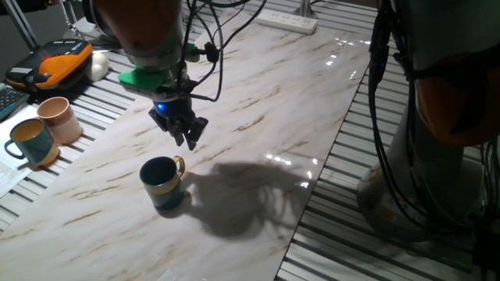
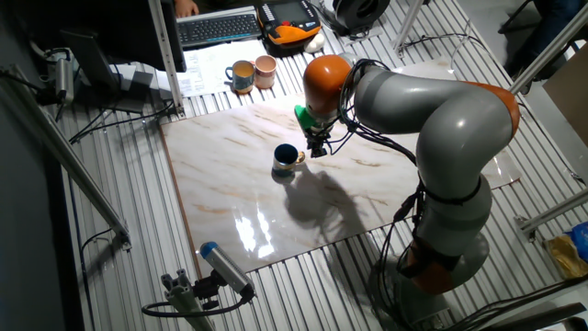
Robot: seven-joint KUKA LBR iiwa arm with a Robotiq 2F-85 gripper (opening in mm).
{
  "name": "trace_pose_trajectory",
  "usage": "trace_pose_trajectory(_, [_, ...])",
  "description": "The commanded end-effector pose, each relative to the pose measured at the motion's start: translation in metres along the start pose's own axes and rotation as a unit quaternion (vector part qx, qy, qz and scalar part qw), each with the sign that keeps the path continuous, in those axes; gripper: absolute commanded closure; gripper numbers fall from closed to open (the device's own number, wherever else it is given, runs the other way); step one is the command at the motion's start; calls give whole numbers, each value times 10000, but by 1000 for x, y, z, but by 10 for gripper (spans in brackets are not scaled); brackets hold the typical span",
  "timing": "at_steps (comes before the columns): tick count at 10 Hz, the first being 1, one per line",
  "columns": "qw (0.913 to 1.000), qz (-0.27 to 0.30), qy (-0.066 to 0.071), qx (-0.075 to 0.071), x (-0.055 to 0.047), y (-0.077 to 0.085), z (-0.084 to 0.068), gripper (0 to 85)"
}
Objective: Pick up the cup
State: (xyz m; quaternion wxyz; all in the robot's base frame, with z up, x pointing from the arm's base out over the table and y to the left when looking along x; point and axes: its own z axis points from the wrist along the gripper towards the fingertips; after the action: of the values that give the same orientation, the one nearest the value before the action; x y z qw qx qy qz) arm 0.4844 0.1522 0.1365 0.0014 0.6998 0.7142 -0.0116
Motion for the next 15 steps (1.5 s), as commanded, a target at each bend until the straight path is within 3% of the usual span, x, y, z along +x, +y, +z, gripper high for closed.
trace_pose_trajectory(1, [10000, 0, 6, -5, 1, 2, 1, 510])
trace_pose_trajectory(6, [9999, 100, 9, 4, 12, 16, -4, 510])
trace_pose_trajectory(12, [10000, 77, 22, -12, 11, 25, 10, 510])
trace_pose_trajectory(15, [9999, 108, 18, -4, 12, 30, 5, 510])
